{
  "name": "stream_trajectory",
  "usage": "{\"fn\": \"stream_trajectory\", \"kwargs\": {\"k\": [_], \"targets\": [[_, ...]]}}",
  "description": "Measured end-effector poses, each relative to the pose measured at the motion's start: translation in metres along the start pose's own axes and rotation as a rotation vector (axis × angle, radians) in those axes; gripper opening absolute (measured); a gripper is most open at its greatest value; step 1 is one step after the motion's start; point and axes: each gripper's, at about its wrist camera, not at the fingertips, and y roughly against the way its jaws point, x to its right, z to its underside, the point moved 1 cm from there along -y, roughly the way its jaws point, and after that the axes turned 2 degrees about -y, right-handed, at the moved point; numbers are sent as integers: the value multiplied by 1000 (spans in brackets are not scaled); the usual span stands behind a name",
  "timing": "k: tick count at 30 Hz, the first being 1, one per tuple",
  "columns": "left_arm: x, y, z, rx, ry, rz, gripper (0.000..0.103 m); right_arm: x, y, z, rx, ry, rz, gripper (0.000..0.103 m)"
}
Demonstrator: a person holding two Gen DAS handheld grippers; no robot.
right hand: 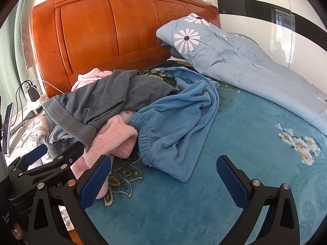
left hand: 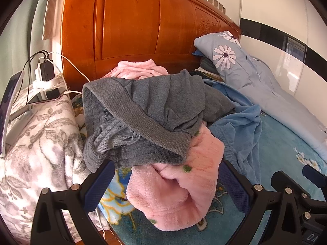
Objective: Fold clothes
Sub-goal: 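Approach the clothes pile with both grippers open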
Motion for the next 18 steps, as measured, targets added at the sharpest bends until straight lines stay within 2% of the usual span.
{"fn": "stream_trajectory", "kwargs": {"k": [18], "targets": [[9, 7, 2, 5, -28, -26, 103, 5, 4, 0, 6, -24, -14, 103]]}}
